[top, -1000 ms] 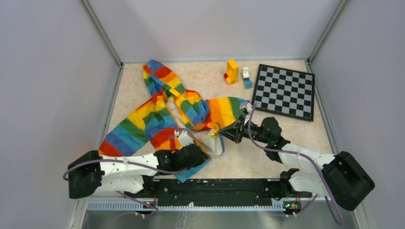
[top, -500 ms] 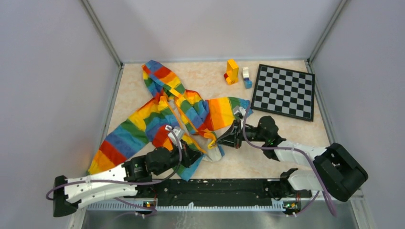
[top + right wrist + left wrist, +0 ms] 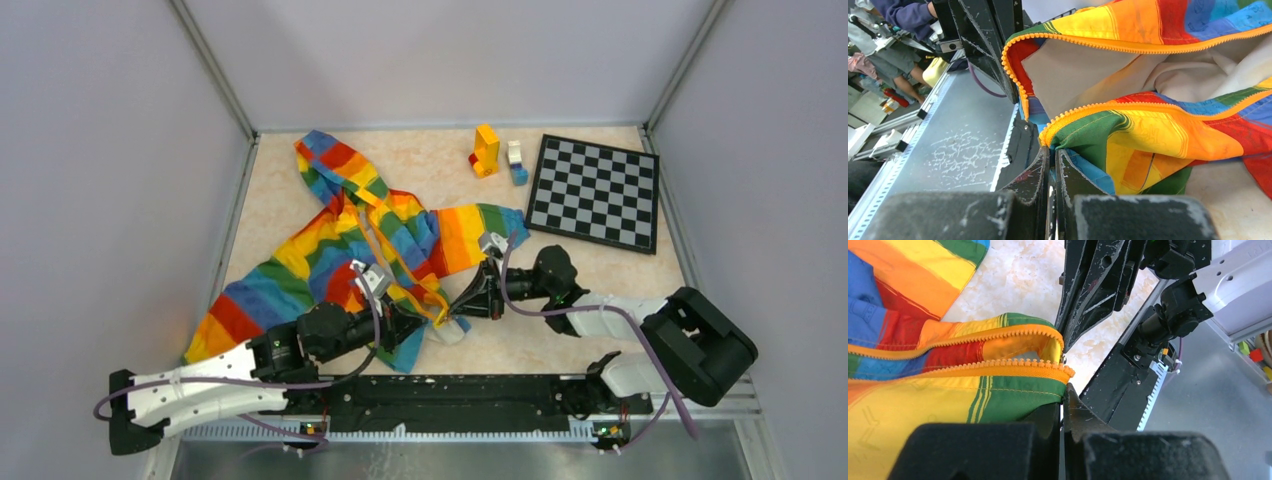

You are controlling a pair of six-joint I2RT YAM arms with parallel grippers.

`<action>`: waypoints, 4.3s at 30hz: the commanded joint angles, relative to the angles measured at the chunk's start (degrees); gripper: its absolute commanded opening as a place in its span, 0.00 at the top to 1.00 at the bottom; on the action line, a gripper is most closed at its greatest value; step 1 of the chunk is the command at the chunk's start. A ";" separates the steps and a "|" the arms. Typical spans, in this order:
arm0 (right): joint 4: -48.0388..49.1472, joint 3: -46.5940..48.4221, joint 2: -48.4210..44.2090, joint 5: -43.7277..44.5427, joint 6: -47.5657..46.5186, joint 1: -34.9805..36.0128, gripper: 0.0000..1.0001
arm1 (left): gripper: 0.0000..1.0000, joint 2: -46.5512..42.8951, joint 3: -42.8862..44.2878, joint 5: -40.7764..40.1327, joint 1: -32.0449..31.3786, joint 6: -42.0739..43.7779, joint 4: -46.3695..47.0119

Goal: Zip up the jacket

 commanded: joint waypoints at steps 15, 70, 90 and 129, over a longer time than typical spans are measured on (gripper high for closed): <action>6.06 2.81 0.43 -2.59 1.30 1.86 1.00 | 1.00 5.91 4.12 1.47 -0.16 4.78 6.39; 2.78 5.09 1.97 -2.14 4.00 2.04 1.00 | 1.00 11.09 11.08 0.37 -0.14 7.29 -3.33; -3.40 6.95 2.70 0.48 3.59 2.04 1.00 | 1.00 12.29 14.01 -2.64 -0.16 8.80 -9.92; -1.57 7.35 3.73 0.93 7.05 2.04 1.00 | 1.00 13.60 14.85 -2.82 -0.16 8.48 -11.38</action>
